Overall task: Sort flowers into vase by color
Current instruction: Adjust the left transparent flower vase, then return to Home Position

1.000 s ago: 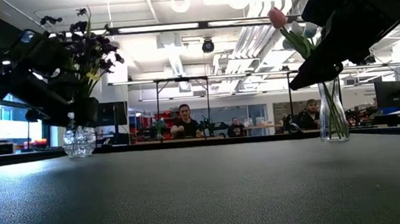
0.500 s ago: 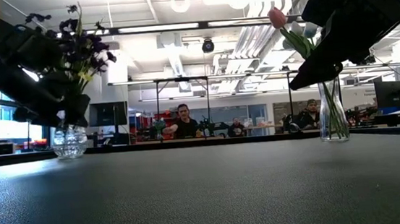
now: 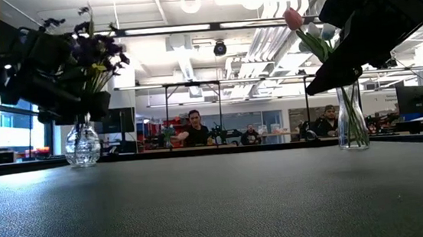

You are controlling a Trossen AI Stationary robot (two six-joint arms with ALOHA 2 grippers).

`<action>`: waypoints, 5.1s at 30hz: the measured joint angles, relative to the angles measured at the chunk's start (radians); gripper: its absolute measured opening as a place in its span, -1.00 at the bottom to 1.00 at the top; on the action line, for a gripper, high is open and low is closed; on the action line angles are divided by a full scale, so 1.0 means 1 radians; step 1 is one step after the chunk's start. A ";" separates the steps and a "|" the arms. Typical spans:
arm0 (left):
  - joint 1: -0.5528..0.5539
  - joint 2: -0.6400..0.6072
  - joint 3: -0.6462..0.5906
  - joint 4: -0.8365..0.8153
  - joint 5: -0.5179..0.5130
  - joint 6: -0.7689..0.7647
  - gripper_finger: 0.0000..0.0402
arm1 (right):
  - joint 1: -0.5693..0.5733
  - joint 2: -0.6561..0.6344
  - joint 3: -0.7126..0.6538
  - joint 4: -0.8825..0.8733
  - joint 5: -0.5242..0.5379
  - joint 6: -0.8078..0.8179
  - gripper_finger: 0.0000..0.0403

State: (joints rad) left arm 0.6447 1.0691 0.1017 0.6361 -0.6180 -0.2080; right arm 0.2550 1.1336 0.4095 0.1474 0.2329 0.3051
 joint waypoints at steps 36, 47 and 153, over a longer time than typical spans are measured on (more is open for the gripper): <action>-0.079 -0.346 0.124 -0.642 0.072 0.104 0.27 | -0.026 -0.003 0.000 0.005 0.003 -0.018 0.46; -0.080 -0.348 0.211 -0.934 0.059 -0.016 0.08 | -0.026 -0.003 0.000 0.006 0.003 -0.044 0.46; -0.739 -0.389 -0.057 0.160 0.478 0.018 0.13 | 0.028 -0.968 -0.206 -0.216 -0.416 -0.223 -0.20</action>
State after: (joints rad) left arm -0.0941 0.6805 0.0444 0.7959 -0.1398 -0.1903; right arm 0.2831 0.1653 0.2032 -0.0685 -0.1827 0.0822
